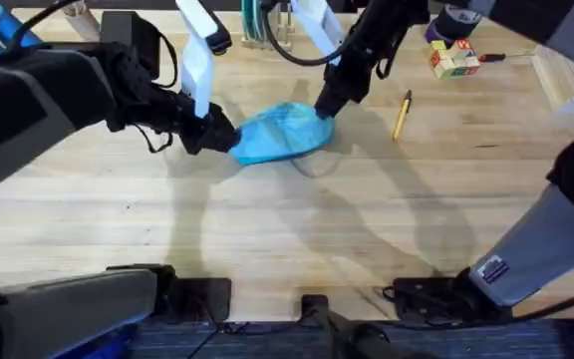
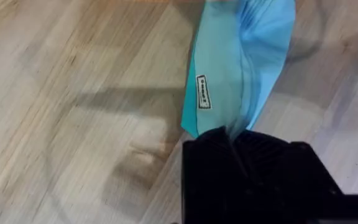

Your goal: Unzip the bag, pick up the pens from the table one at a time and place them inside, then zip the bag closed.

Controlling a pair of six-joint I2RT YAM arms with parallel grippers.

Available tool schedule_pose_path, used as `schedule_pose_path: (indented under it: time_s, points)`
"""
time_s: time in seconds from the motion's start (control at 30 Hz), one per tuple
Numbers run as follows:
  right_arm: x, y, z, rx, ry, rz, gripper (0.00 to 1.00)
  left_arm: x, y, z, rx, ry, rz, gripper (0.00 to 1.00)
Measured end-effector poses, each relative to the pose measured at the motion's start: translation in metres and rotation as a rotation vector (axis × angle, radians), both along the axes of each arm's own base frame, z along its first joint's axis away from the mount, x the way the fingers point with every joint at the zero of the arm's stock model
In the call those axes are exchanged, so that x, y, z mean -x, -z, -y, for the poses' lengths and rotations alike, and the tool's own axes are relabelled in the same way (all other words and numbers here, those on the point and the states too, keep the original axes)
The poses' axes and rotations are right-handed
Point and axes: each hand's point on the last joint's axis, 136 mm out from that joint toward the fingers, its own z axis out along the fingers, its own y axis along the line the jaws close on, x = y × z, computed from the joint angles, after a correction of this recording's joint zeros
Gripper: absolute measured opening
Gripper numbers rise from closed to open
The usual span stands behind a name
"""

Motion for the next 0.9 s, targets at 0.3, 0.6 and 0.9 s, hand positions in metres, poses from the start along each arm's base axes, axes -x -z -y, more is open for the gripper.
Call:
schedule_pose_path:
  time_s: [0.3, 0.6, 0.9]
  points:
    - [-0.008, -0.019, -0.009, -0.027, -0.011, 0.055, 0.031, 0.0, 0.002, -0.003, -0.016, -0.006, -0.001, 0.042]
    - [-0.014, -0.042, -0.013, -0.054, -0.015, 0.118, 0.031, 0.0, 0.002, -0.004, -0.018, -0.01, -0.004, 0.041]
    - [-0.019, -0.04, -0.005, -0.006, 0.006, 0.14, 0.032, 0.0, 0.002, -0.003, -0.014, -0.008, -0.004, 0.041]
